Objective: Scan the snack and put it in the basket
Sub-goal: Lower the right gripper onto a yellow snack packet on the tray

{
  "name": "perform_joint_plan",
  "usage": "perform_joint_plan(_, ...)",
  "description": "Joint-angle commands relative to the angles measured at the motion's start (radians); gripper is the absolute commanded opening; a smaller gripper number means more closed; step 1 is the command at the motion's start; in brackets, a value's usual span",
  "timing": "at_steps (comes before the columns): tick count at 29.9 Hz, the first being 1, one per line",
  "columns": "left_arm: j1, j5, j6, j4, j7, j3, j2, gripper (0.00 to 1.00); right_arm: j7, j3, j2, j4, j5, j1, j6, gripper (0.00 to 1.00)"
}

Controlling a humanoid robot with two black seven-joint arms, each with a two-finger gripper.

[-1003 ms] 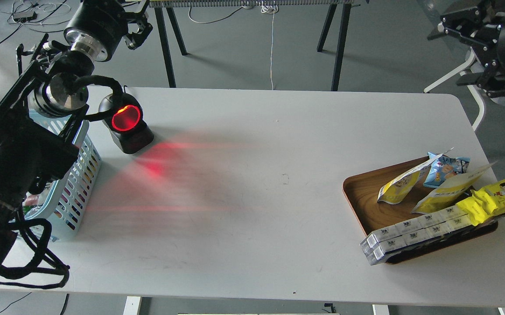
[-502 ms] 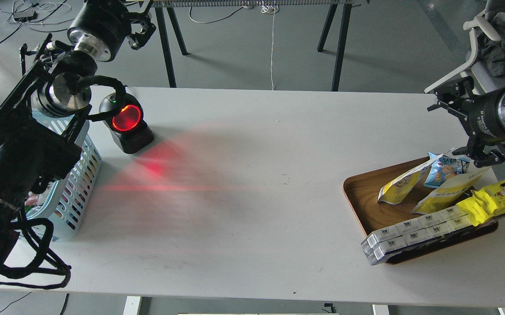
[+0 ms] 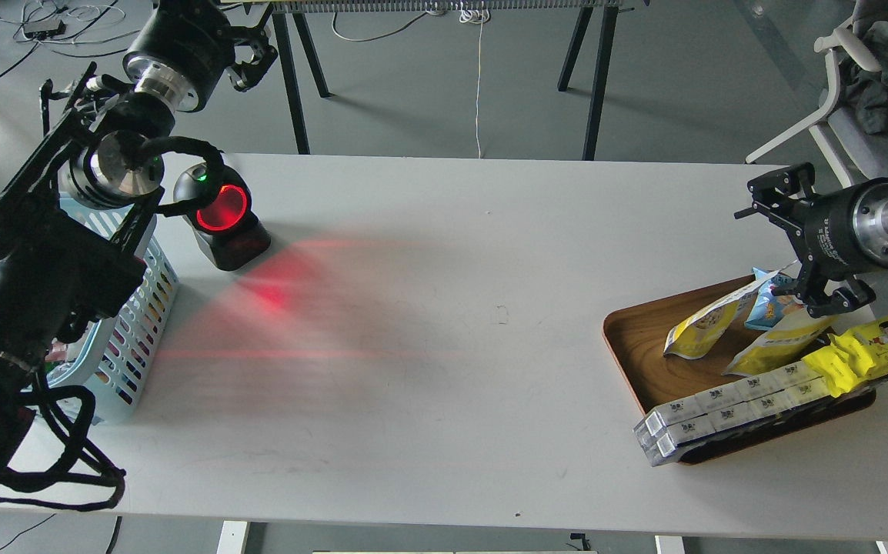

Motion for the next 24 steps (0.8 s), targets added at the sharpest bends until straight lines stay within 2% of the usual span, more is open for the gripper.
perform_joint_plan(1,0.0,0.0,0.001,0.0,0.0,-0.001,0.002,1.0,0.0,0.018,0.007,-0.005,-0.005,-0.029,-0.013,0.94)
perform_joint_plan(11,0.0,0.0,-0.001,0.0,0.0,-0.004,0.002,1.0,0.0,0.088,0.013,0.0,-0.009,-0.107,-0.013,0.71)
perform_joint_plan(18,0.0,0.0,0.001,0.0,0.0,-0.004,0.002,1.0,0.0,0.091,0.026,0.0,-0.032,-0.126,-0.013,0.61)
perform_joint_plan(19,0.0,0.0,0.001,0.0,0.0,-0.004,0.002,1.0,0.0,0.091,0.026,0.001,-0.038,-0.127,-0.013,0.54)
perform_joint_plan(20,0.0,0.0,0.001,0.0,0.0,-0.002,0.002,1.0,0.0,0.091,0.026,0.003,-0.043,-0.13,-0.014,0.37)
perform_joint_plan(21,0.0,0.0,0.001,0.0,0.0,-0.002,0.002,1.0,0.0,0.091,0.03,0.0,-0.049,-0.135,-0.022,0.28)
perform_joint_plan(24,0.0,0.0,0.001,0.002,0.0,-0.002,0.002,1.0,0.0,0.097,0.03,0.001,-0.08,-0.152,-0.033,0.27)
